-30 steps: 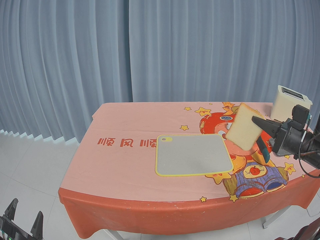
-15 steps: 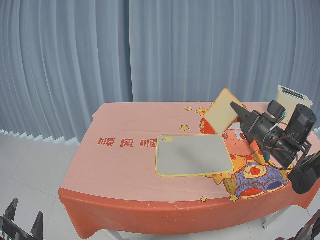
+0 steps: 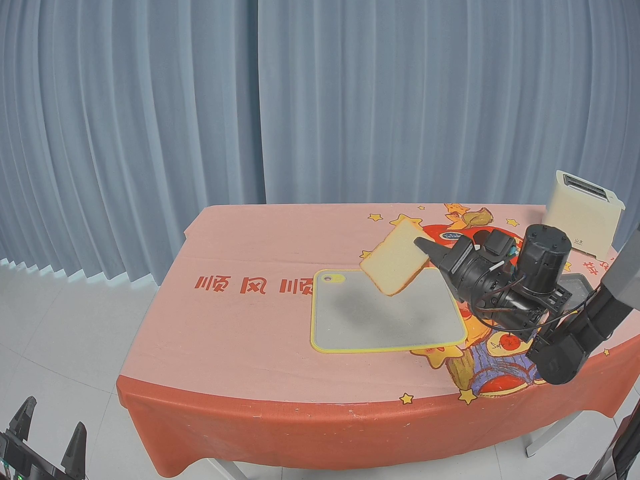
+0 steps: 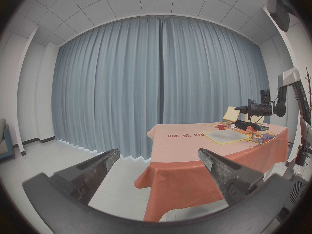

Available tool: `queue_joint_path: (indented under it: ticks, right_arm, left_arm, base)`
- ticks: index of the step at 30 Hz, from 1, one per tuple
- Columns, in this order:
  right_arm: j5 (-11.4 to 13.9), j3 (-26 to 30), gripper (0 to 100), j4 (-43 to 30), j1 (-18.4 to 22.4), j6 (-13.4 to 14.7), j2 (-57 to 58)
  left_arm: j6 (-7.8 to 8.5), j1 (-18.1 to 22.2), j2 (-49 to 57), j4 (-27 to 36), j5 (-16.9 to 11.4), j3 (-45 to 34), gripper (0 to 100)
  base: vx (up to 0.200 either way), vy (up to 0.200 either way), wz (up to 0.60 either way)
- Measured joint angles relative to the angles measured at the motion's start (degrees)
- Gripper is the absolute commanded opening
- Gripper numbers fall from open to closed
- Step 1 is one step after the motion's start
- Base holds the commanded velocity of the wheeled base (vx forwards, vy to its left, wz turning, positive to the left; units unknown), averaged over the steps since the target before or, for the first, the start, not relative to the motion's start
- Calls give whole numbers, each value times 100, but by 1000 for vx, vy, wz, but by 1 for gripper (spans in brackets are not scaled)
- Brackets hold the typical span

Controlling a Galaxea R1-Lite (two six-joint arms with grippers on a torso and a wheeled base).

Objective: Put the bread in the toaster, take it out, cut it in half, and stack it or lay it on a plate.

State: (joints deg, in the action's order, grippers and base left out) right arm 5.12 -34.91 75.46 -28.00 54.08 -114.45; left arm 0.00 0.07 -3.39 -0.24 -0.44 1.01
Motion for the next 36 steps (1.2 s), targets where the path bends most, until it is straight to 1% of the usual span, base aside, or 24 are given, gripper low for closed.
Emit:
queue_joint_path:
  ticks: [9,15,21,23,26,36]
  right_arm:
    - [-17,13,0,2,-24,-77,-496]
    - [-39,55,0,17,-16,-328,-700]
    - [-77,149,0,96,-33,-853,-831]
    - [-124,171,0,106,-33,-922,-848]
    - [-173,182,0,107,-39,-952,-863]
    - [-189,187,0,117,-55,-1150,-896]
  left_arm:
    - [0,0,0,2,0,0,100]
    - [0,0,0,0,0,0,100]
    - [0,0,0,2,0,0,100]
    - [0,0,0,0,0,0,100]
    - [0,0,0,0,0,0,100]
    - [0,0,0,0,0,0,100]
  base:
    - [0,0,0]
    - [0,0,0]
    - [0,0,0]
    - [0,0,0]
    - [0,0,0]
    - [0,0,0]
